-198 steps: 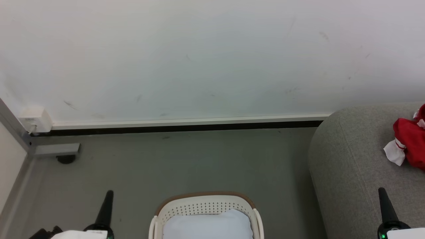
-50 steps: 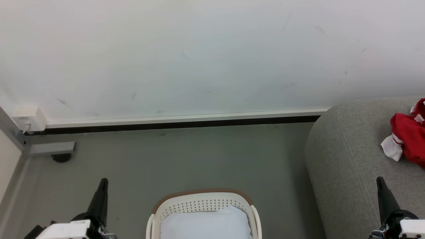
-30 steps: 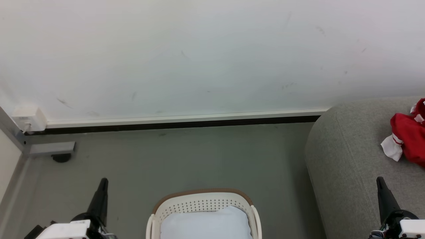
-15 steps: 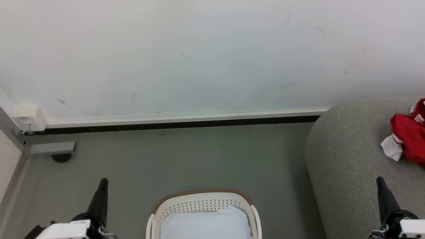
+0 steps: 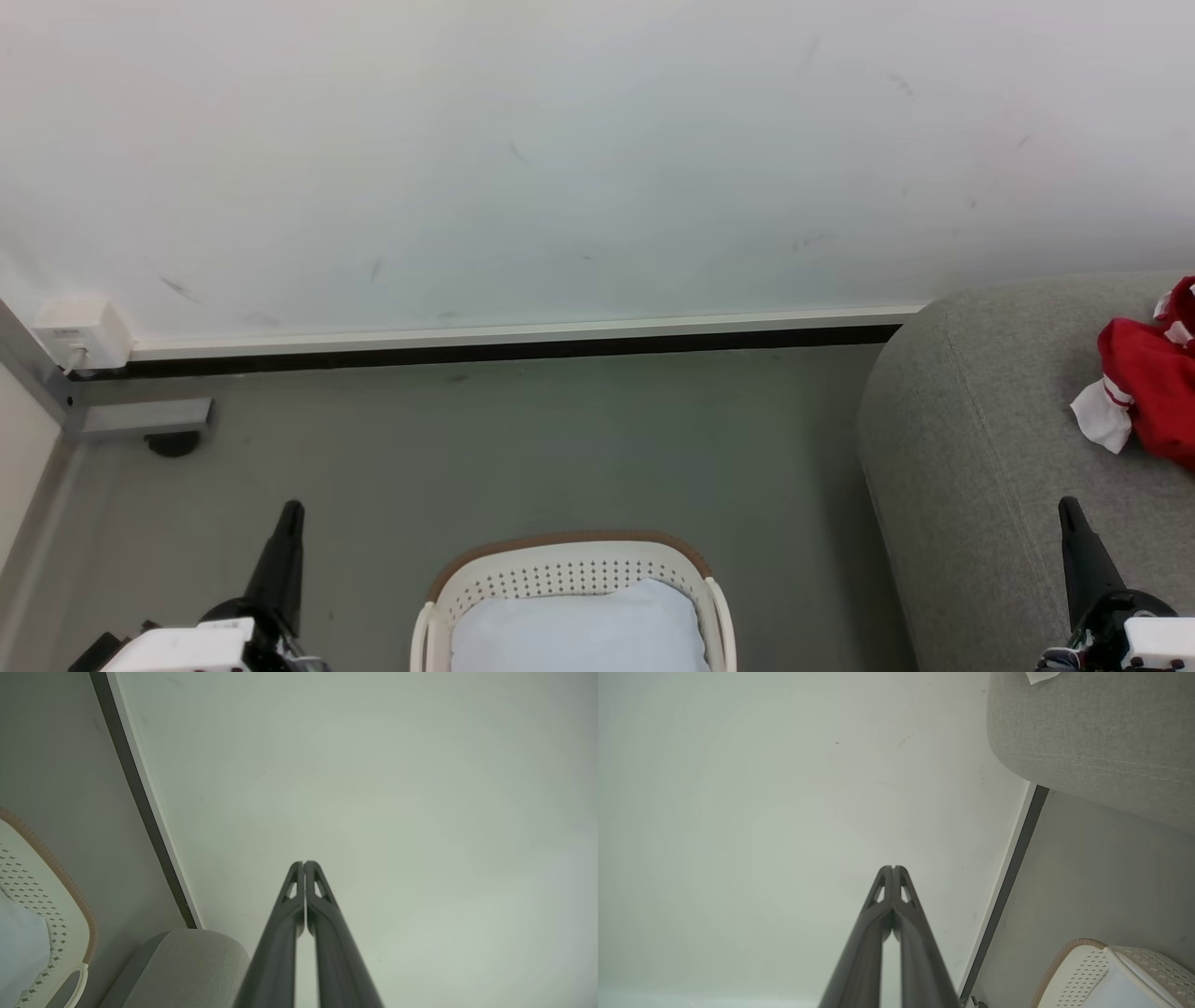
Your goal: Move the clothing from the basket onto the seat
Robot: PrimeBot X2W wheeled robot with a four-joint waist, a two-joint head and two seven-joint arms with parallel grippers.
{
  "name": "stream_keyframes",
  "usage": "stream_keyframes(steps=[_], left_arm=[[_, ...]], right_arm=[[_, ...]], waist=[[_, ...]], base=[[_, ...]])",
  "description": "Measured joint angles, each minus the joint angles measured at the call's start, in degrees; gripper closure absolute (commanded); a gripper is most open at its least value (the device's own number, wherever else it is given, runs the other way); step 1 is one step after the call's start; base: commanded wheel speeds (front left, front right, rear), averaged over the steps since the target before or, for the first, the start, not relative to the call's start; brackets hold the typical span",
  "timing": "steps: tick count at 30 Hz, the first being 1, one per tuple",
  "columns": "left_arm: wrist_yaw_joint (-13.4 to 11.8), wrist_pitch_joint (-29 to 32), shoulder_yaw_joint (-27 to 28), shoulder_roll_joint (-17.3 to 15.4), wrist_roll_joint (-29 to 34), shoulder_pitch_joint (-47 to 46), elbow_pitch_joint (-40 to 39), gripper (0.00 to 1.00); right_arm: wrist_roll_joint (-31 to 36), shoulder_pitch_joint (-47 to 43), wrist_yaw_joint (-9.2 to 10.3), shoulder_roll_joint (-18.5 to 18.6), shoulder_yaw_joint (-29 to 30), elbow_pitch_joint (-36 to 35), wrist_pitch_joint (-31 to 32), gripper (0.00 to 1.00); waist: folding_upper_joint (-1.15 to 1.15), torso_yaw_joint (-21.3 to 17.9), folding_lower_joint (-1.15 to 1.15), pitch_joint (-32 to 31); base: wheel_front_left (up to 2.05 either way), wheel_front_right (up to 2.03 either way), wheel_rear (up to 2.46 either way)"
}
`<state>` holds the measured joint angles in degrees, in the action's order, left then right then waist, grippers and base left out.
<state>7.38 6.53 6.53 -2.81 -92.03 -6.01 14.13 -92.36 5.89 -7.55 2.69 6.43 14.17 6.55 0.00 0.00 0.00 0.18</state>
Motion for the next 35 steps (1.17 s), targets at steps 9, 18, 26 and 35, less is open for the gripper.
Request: stream_keyframes(steps=[9,18,26,35], left_arm=[[0.0,0.0,0.0,0.0,0.0,0.0,-0.01,1.0],[0.0,0.0,0.0,0.0,0.0,0.0,-0.01,1.0],[0.0,0.0,0.0,0.0,0.0,0.0,-0.01,1.0],[0.0,0.0,0.0,0.0,0.0,0.0,-0.01,1.0]], right_arm=[[0.0,0.01,0.0,0.0,0.0,0.0,0.0,1.0],[0.0,0.01,0.0,0.0,0.0,0.0,0.0,1.0],[0.0,0.01,0.0,0.0,0.0,0.0,0.0,1.0],[0.0,0.01,0.0,0.0,0.0,0.0,0.0,1.0]], waist=[[0.0,0.0,0.0,0.0],[0.0,0.0,0.0,0.0],[0.0,0.0,0.0,0.0],[0.0,0.0,0.0,0.0]], base=[[0.0,0.0,0.0],[0.0,0.0,0.0],[0.0,0.0,0.0],[0.0,0.0,0.0]])
